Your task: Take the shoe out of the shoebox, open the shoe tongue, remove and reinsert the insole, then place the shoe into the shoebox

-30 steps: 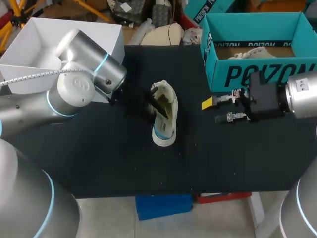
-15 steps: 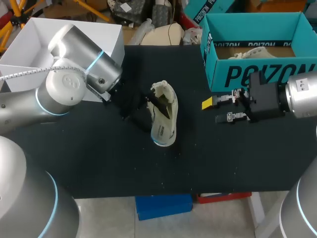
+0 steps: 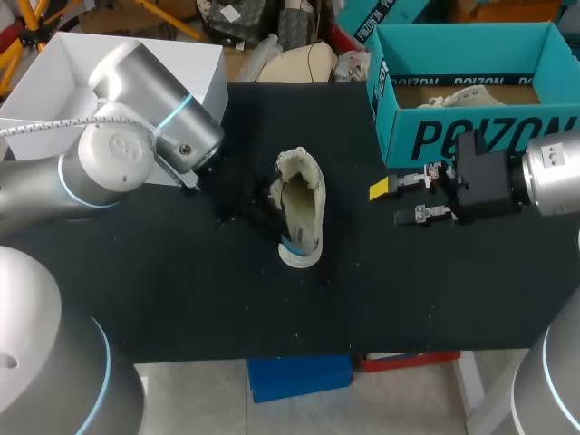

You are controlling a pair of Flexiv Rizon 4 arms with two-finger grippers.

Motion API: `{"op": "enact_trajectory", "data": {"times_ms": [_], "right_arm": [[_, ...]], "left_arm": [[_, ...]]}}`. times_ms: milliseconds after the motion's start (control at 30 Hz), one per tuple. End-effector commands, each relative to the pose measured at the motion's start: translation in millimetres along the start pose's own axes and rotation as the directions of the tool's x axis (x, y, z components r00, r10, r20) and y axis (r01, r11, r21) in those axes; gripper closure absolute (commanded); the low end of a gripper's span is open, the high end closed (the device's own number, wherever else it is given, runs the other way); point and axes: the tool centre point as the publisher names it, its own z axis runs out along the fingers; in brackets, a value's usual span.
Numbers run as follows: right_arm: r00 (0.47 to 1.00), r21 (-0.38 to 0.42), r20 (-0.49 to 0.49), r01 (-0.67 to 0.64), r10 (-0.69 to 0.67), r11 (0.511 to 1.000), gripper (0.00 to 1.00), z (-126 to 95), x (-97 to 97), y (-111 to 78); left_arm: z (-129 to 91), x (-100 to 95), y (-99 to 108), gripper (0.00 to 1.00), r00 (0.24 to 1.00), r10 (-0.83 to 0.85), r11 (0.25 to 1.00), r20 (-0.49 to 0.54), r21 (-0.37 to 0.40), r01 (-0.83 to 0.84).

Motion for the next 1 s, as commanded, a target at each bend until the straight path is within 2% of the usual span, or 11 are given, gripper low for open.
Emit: {"op": "enact_trajectory", "data": {"times_ms": [33,600,800,900,1000], "right_arm": [[1.0,0.001,0.003,-0.001,0.001,1.0,0.0,0.3,0.6,0.1],[1.0,0.001,0.003,-0.001,0.001,1.0,0.0,0.3,0.6,0.1],[1.0,0.001,0.003,-0.001,0.001,1.0,0.0,0.3,0.6,0.1],[1.0,0.001,0.003,-0.001,0.001,1.0,0.0,0.3,0.6,0.1],[1.0,0.001,0.003,-0.001,0.001,1.0,0.0,0.3,0.6,0.1]], "left_arm": [[1.8,-2.4,8.2,1.0,1.0,-0.005,1.0,0.002,0.003,0.005],[10.4,-13.0,67.2,1.0,1.0,-0.012,0.999,-0.007,-0.038,0.012],[10.6,-17.3,78.6,1.0,1.0,-0.005,0.998,-0.024,-0.057,0.004],[11.4,-18.7,79.4,1.0,0.998,0.017,0.998,-0.057,-0.067,-0.021],[14.0,-10.8,78.2,1.0,0.983,0.071,0.994,-0.169,-0.067,-0.083]]}}
